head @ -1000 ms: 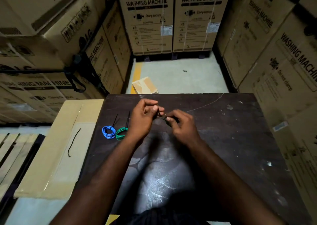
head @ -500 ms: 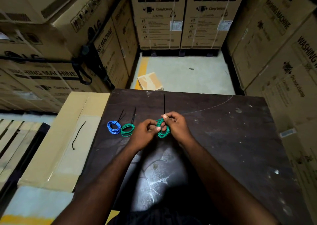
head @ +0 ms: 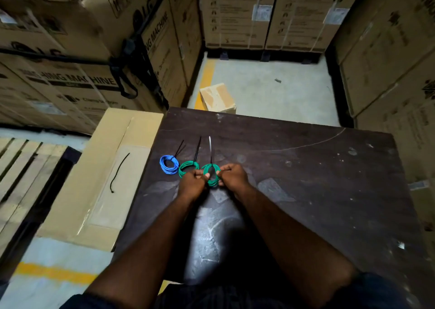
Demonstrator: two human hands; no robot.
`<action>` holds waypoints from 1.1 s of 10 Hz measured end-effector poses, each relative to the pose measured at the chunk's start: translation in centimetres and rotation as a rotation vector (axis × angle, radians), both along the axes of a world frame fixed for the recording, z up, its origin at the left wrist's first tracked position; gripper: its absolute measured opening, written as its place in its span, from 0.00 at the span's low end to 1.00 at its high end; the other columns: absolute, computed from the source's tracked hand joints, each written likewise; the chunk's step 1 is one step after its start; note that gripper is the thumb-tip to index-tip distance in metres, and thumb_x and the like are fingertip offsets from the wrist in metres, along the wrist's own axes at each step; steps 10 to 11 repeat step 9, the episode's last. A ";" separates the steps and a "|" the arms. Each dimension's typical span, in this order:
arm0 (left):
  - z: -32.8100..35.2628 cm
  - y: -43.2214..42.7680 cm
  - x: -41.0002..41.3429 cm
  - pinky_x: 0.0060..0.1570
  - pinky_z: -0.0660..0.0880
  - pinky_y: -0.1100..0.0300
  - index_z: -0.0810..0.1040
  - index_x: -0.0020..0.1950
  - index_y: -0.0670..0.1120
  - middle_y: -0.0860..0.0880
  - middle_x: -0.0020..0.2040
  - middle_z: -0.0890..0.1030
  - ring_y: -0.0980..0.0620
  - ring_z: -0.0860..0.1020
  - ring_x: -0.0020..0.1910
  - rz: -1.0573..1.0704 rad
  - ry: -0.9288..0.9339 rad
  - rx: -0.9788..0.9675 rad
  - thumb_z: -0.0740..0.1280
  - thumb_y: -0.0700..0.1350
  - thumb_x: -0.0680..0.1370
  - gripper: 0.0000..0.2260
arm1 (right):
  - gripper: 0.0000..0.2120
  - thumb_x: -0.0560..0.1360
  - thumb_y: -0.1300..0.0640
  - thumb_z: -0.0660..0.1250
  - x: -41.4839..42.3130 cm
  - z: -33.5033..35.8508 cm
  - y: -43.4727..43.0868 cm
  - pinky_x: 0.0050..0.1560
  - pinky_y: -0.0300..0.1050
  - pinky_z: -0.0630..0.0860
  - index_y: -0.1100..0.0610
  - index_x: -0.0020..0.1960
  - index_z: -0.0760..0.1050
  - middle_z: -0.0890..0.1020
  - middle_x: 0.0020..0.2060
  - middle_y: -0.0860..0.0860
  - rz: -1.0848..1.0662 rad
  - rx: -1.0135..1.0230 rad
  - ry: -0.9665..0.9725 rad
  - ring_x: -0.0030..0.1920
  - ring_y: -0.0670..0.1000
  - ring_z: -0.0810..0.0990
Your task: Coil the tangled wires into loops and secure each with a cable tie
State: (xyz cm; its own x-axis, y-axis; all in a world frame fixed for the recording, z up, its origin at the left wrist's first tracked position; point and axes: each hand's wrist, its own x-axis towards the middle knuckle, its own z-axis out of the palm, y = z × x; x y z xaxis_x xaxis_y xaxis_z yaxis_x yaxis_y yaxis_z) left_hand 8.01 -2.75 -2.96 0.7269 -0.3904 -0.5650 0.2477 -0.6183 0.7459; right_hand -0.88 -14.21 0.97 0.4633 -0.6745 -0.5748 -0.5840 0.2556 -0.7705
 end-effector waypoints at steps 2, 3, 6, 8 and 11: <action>0.2 -1.4 0.1 0.51 0.76 0.55 0.78 0.54 0.41 0.45 0.45 0.83 0.50 0.79 0.42 0.077 0.096 -0.074 0.70 0.39 0.73 0.10 | 0.11 0.66 0.61 0.72 2.5 -3.3 -0.3 0.40 0.56 0.82 0.57 0.27 0.75 0.82 0.31 0.59 -0.035 -0.020 0.127 0.33 0.58 0.83; -0.1 -1.7 0.2 0.57 0.75 0.55 0.77 0.58 0.37 0.45 0.48 0.82 0.49 0.80 0.48 0.109 0.037 -0.052 0.69 0.34 0.74 0.13 | 0.12 0.66 0.58 0.72 3.2 -4.4 -0.2 0.40 0.53 0.79 0.60 0.27 0.75 0.83 0.32 0.61 0.025 -0.069 0.179 0.35 0.59 0.82; -0.9 -1.8 -0.3 0.56 0.74 0.57 0.77 0.57 0.42 0.45 0.49 0.83 0.48 0.81 0.50 0.084 -0.099 0.033 0.68 0.38 0.74 0.12 | 0.11 0.62 0.53 0.70 3.8 -5.6 -0.6 0.43 0.51 0.81 0.59 0.39 0.81 0.84 0.35 0.57 0.080 -0.089 0.205 0.40 0.59 0.83; -0.5 -1.6 -0.8 0.57 0.74 0.56 0.76 0.59 0.44 0.46 0.52 0.83 0.48 0.80 0.52 0.066 -0.183 0.070 0.68 0.40 0.74 0.13 | 0.16 0.56 0.48 0.68 3.0 -8.9 -1.1 0.41 0.55 0.80 0.58 0.37 0.79 0.83 0.32 0.55 0.083 -0.051 0.174 0.37 0.60 0.82; 0.1 -1.2 -1.5 0.52 0.71 0.61 0.76 0.56 0.45 0.47 0.50 0.83 0.49 0.80 0.50 0.093 -0.194 0.059 0.68 0.40 0.74 0.11 | 0.15 0.57 0.47 0.67 1.9 -8.3 -0.9 0.37 0.49 0.78 0.59 0.36 0.78 0.83 0.31 0.55 0.094 -0.064 0.152 0.34 0.59 0.80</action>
